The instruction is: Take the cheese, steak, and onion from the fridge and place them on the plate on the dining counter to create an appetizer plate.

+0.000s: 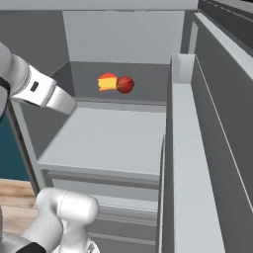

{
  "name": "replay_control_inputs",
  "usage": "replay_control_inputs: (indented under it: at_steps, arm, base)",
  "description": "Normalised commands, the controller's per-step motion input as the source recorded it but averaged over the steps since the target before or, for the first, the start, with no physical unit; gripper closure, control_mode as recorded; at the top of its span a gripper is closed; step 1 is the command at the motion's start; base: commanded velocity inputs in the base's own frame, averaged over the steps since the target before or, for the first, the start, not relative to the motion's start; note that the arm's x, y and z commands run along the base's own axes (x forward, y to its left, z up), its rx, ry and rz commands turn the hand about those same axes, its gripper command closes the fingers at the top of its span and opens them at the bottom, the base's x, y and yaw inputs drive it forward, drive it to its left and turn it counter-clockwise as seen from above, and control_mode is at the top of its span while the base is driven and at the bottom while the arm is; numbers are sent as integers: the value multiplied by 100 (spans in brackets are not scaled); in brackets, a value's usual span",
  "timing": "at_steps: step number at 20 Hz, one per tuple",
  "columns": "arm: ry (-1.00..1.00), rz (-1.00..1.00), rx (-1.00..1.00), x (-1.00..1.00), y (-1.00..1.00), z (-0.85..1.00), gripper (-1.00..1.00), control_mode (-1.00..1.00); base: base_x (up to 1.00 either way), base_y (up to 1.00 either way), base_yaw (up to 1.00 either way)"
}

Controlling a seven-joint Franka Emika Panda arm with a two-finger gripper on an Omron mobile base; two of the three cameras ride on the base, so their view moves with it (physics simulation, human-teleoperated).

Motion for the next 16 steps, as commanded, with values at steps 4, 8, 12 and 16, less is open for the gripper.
replay_control_inputs:
  at_steps: [4, 8, 12, 16]
  arm:
    - [-4, 0, 0, 14, -19, 0, -100, -100]
    - [0, 0, 0, 30, -1, 0, -100, -100]
    - [0, 0, 0, 47, 0, 0, -100, -100]
    - [0, 0, 0, 41, 0, -13, -100, -100]
  base:
    - [0, 0, 0]
    - [0, 0, 0]
    - [0, 0, 0]
    - [0, 0, 0]
